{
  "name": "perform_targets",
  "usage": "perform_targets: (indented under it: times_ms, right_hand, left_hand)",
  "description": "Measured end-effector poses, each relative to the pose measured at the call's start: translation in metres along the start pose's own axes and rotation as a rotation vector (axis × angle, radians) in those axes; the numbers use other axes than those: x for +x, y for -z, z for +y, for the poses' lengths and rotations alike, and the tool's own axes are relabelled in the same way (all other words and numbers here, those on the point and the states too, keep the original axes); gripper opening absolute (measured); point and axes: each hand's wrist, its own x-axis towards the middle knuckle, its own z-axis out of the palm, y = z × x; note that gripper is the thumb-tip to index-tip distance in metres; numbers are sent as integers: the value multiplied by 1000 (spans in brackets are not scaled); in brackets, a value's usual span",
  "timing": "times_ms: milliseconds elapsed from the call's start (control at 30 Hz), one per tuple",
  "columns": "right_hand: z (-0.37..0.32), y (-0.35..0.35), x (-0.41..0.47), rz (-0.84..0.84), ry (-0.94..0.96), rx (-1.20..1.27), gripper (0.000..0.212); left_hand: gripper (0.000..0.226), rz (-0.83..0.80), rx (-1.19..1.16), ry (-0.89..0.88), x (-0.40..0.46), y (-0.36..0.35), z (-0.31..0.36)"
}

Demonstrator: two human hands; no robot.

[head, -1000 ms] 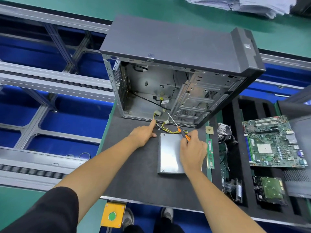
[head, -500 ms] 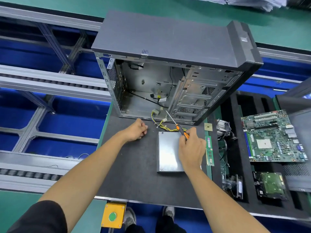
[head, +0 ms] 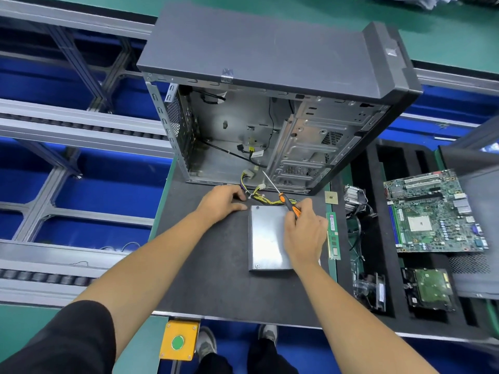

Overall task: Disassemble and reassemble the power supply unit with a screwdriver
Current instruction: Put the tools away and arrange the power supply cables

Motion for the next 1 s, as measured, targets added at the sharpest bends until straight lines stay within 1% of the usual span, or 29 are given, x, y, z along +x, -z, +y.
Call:
perform_targets:
  times_ms: [67, 133, 167, 267, 333, 433, 467, 633, 700, 767, 833, 900, 1000]
  right_hand:
    - [1, 0, 0, 9, 1, 5, 19]
    - [2, -1, 0, 21, 4, 8, 19]
    - [2, -1, 1, 22, 4, 13, 19]
    - [2, -1, 1, 33, 9, 24, 19]
    - [2, -1, 1, 37, 18, 27, 19]
    - [2, 0, 1, 45, 26, 26, 19]
    - [2, 0, 1, 51, 30, 20, 19]
    - [5, 0, 1, 48, 43, 31, 18]
    - [4, 1, 0, 40, 56, 52, 14]
    - [5, 2, -1, 47, 63, 104, 6]
    - [4, 5, -4, 49, 69, 167, 14]
    - [6, 8, -5, 30, 58, 236, 14]
    - [13, 18, -6, 9, -8, 306, 14]
  left_hand:
    - [12, 44, 103, -35, -3, -4, 2]
    - [14, 80, 221, -111, -10, -8, -1]
    - [16, 94, 240, -131, -14, -10, -3]
    - [20, 112, 257, -88, -25, -18, -8]
    - [22, 137, 220, -31, -28, -24, -6]
    - [23, 208, 9, 69, -33, -24, 0]
    - [24, 208, -76, 83, -35, -23, 1]
    - [27, 89, -377, 159, -63, -19, 6]
    - [29, 5, -584, 187, -81, -18, 11]
    - [32, -67, -796, 178, -97, -17, 23]
    - [29, -65, -960, 200, -112, -14, 38]
    - [21, -38, -1075, 266, -124, -10, 51]
    - [17, -63, -1140, 326, -133, -3, 72]
